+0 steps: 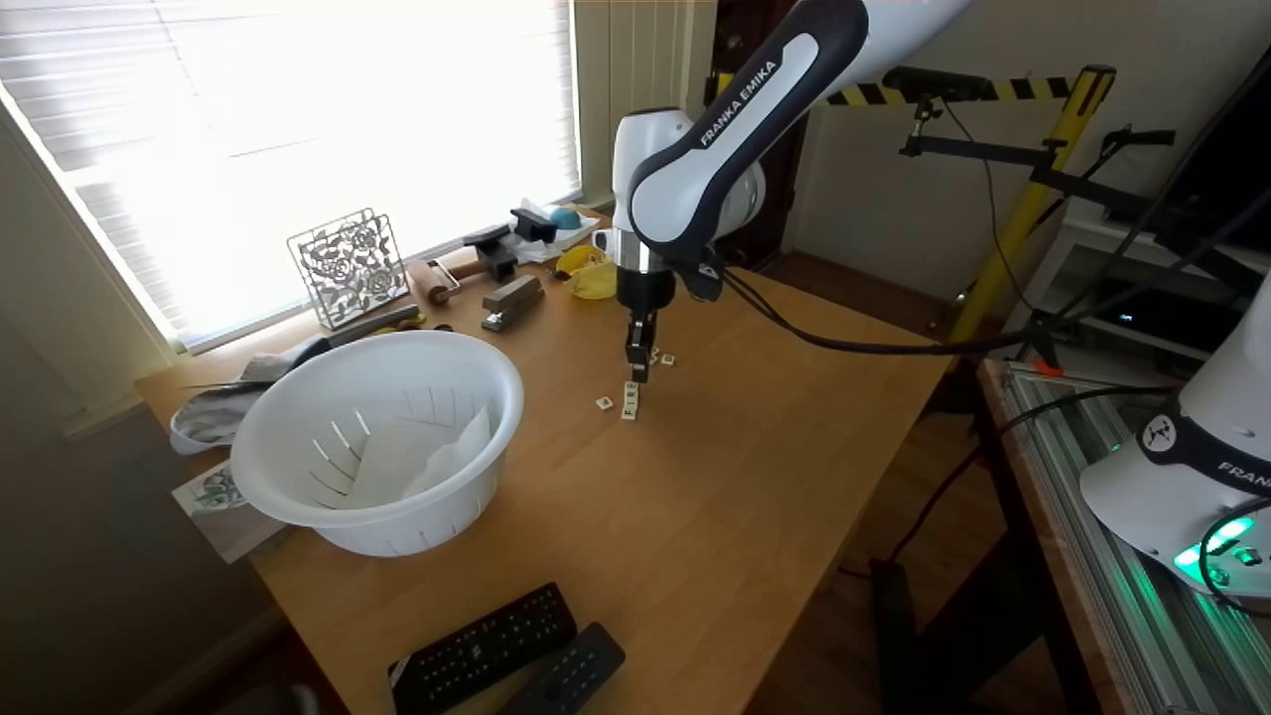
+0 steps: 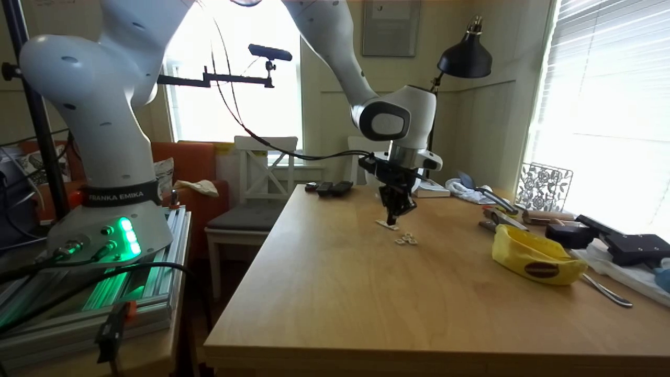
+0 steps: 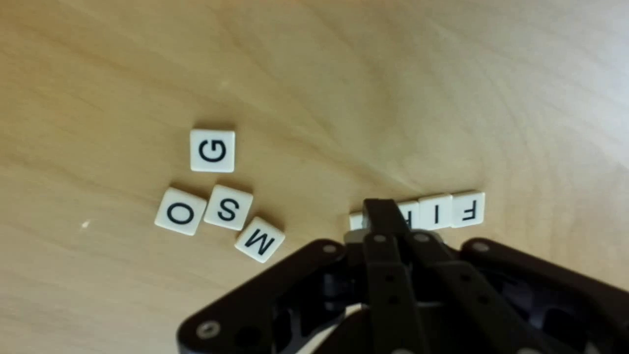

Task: Create the word 'Firm' using the letter tiles.

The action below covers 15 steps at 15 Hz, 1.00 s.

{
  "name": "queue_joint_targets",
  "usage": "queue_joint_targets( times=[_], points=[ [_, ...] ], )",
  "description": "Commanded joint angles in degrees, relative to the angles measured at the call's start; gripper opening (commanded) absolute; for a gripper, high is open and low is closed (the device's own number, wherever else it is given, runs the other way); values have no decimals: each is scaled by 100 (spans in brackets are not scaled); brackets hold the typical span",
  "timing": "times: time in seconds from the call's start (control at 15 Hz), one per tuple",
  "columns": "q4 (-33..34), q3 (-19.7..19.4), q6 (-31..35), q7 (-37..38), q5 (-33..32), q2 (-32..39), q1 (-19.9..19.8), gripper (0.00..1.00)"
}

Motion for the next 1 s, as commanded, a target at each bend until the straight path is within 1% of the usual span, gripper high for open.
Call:
queue_joint_targets(
  times=[0.0, 0.93],
  points=[
    [325, 69, -186, -83, 18, 215, -101, 0],
    [777, 77, -602, -71, -9, 493, -70, 0]
  ],
)
